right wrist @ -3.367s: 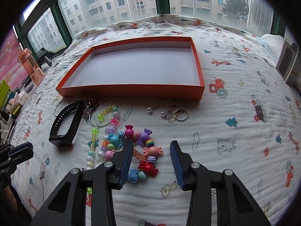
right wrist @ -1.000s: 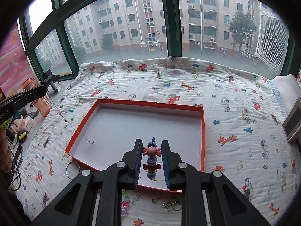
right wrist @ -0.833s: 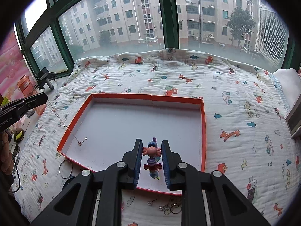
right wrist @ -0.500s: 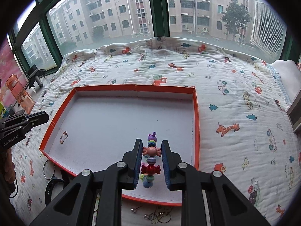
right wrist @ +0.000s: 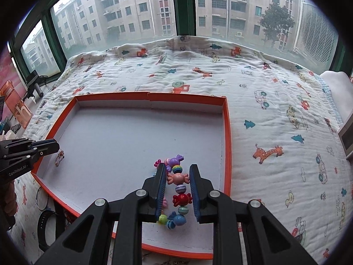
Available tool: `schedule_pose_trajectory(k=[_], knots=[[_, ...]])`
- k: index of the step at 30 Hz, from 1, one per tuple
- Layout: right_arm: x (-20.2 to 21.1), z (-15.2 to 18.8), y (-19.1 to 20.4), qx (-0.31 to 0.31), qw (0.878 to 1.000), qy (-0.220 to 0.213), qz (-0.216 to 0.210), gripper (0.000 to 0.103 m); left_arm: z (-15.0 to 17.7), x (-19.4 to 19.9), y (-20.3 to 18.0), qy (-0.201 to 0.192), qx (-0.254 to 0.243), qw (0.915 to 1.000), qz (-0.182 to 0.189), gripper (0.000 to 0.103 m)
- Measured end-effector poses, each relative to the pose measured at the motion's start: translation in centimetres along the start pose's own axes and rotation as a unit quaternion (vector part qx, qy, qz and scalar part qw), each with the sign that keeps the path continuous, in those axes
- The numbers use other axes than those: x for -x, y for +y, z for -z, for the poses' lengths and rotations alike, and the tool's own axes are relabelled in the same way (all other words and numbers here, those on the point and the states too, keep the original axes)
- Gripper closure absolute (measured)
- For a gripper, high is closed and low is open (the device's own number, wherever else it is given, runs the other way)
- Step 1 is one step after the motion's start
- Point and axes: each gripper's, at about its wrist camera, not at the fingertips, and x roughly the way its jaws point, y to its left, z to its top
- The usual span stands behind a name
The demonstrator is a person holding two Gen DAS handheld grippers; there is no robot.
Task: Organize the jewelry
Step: 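Carry both items into the orange tray and open both tools, then move the left tool to the black watch band and close on it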
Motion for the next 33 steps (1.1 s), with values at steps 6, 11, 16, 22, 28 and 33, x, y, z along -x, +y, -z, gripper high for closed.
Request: schedule_pose_trajectory(k=[6,11,16,22,28,33], knots=[[0.1,-0.1,0.0,-0.001,1.000,-0.004,0.004,0.063,-0.1,-0.1,-0.3,-0.002,0.000,1.0000,0.005,0.067],[1.4,-0.3,0.2,0.003,1.000,-0.014,0.003,0.059,-0.1,1.1,-0.7,-0.010,-0.006,0.9999,-0.004,0.067],[4.0,-0.2,0.8,0.003,0.999,-0.035,0.000,0.055,0.6,4.2,-1.1,-0.023,0.003,0.9997,0.000,0.067],[6.9,1.1,1.6,-0.002,0.999,-0.050,-0.007,0.047,3.0,8.7,-3.3,-0.036,0.003,0.9994,0.000,0.037],[9.2,3.6,2.1,-0.002,0.999,-0.054,0.008,0.043,6.8,11.6,-6.1,-0.032,0.009,0.9995,0.005,0.035],[10.7,6.1,1.9,-0.014,0.999,-0.049,0.009,0.042,10.2,11.2,-8.1,-0.002,0.028,0.9996,0.005,0.034]])
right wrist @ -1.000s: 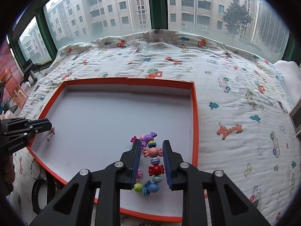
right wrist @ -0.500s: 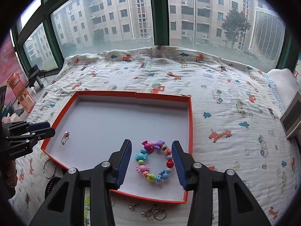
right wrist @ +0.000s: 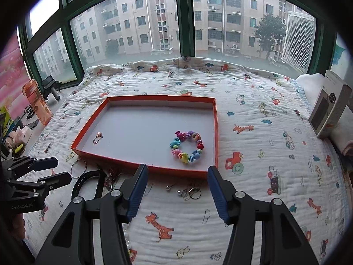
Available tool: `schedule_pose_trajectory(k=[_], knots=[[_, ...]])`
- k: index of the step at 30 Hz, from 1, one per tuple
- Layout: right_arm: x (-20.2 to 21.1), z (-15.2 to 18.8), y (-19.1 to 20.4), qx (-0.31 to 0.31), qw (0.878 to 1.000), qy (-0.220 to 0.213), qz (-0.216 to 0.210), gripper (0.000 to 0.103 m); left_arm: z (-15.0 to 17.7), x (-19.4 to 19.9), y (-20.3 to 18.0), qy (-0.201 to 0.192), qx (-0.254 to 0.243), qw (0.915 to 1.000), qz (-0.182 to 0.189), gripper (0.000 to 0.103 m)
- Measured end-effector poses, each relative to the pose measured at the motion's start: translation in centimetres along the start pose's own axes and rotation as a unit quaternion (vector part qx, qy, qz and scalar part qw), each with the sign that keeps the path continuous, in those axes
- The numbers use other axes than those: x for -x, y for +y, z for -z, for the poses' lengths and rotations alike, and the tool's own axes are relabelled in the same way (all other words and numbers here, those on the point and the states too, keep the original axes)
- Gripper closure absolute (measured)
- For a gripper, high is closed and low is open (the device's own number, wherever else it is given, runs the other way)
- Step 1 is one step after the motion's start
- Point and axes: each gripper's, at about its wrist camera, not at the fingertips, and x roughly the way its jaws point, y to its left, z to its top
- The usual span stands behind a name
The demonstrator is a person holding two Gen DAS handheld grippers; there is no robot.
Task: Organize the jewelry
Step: 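Move the left tool to the black watch band and close on it, then lift the watch band with the left tool while the right tool grasps the pearl-bead strand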
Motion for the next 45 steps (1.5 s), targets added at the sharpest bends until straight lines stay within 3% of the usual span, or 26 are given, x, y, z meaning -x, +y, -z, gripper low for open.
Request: schedule_pose_trajectory(k=[4,8,12,26,34,45], knots=[[1.0,1.6,-0.4,-0.013,1.000,0.006,-0.010,0.042,1.4,-1.3,-0.9,0.020,0.013,0.9995,-0.020,0.034],[1.3,3.1,-0.6,-0.009,1.000,0.015,-0.007,0.042,1.8,-2.5,-1.1,0.035,0.043,0.9984,-0.009,0.034],[0.9,4.3,-1.1,-0.016,0.999,0.027,-0.009,0.042,1.6,-3.1,-2.0,0.038,0.041,0.9983,-0.015,0.034],[0.1,5.4,-0.1,-0.010,0.998,0.041,-0.035,0.042,2.0,-5.1,-2.2,0.055,0.070,0.9951,-0.044,0.035],[-0.9,5.7,1.0,-0.006,0.997,0.058,-0.050,0.043,2.2,-4.9,-2.5,0.043,0.055,0.9963,-0.051,0.047],[-3.4,5.1,2.9,-0.017,0.993,0.082,-0.079,0.064,3.4,-3.2,0.2,0.037,0.072,0.9961,-0.034,0.047]])
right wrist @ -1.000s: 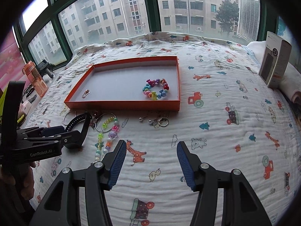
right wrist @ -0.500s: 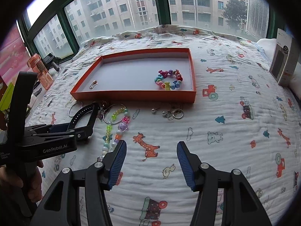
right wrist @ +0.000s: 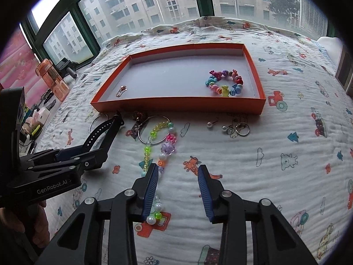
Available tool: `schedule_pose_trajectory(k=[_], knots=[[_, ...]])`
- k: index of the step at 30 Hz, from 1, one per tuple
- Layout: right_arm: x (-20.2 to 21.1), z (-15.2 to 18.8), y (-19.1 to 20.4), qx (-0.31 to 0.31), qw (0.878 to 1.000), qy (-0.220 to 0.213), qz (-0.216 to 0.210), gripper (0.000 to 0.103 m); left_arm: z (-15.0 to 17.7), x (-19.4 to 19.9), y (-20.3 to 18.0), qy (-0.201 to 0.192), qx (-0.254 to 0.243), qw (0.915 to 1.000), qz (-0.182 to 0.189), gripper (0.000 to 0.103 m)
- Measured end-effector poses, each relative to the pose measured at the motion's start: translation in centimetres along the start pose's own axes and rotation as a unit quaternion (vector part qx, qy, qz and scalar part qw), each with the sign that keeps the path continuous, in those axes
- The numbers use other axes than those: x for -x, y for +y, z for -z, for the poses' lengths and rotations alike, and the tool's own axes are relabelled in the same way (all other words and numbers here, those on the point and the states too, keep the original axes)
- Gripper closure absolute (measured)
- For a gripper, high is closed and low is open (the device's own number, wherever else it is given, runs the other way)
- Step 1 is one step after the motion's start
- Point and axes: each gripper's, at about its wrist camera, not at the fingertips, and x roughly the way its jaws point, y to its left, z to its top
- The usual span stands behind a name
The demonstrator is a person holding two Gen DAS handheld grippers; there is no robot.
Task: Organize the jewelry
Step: 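Lift the watch band with the left tool while the right tool grasps the pearl-bead strand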
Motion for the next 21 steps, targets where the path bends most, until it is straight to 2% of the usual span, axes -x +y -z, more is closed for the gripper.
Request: schedule_pose_trajectory(k=[10,17,21], knots=[[-2.3,-1.4,1.1,-0.005,1.000,0.014,0.005,0.070,0.5,0.0,1.8,0.005,0.008,0.9998,0.018,0.047],[-2.7,-1.7,2.0,0.023,0.998,0.014,0.052,0.080,0.5,0.0,1.9,0.004,0.002,0.9996,0.026,0.047],[-2.9,-1.8,2.7,0.039,0.996,0.016,0.072,0.080,0.6,0.0,1.8,0.002,0.001,0.9996,0.027,0.047]])
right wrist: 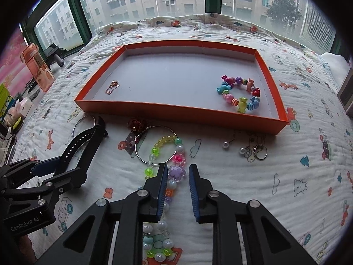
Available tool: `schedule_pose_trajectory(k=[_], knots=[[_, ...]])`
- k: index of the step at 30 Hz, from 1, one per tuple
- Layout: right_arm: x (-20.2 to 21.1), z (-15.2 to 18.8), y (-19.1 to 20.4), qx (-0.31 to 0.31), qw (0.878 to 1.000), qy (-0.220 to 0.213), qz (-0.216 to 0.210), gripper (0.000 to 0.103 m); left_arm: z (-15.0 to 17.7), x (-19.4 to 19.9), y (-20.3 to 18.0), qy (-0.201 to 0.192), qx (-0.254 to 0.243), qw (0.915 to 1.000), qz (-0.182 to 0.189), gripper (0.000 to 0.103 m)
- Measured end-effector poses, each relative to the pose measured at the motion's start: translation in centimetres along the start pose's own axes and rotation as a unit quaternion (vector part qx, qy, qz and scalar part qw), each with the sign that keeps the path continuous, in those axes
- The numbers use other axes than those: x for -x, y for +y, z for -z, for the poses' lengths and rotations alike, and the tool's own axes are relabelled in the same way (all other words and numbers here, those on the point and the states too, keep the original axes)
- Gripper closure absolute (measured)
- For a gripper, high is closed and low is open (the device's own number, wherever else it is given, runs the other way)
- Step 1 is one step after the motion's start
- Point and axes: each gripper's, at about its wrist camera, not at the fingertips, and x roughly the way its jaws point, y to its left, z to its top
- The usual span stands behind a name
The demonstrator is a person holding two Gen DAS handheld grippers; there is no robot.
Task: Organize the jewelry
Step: 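Lift the watch band with the left tool while the right tool grasps the pearl-bead strand, then carry the watch band and bead strand over the tray and lower them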
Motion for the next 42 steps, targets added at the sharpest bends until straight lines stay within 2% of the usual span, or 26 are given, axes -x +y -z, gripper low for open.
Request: schedule_pose_trajectory(k=[3,12,25,42], knots=[[0.0,0.0,0.3,0.009,1.000,-0.001,0.011,0.084,0.1,0.1,0.0,-0.002,-0.001,1.0000,0.002,0.047],[2.8,0.0,-0.3,-0.012,0.999,-0.031,-0.005,0.084,0.2,1.8,0.4,-0.016,0.008,0.9998,0.009,0.047],[9.3,-0.5,-0.1,-0.001,0.994,-0.108,-0.013,0.084,0.8,8.0,-1.3,-0.069,0.000,0.9974,0.017,0.047],[14.7,0.6,-1.0,0.001,0.986,-0.168,-0.012,0.084,2.0,14.7,-4.0,-0.119,-0.017,0.9923,0.031,0.047]])
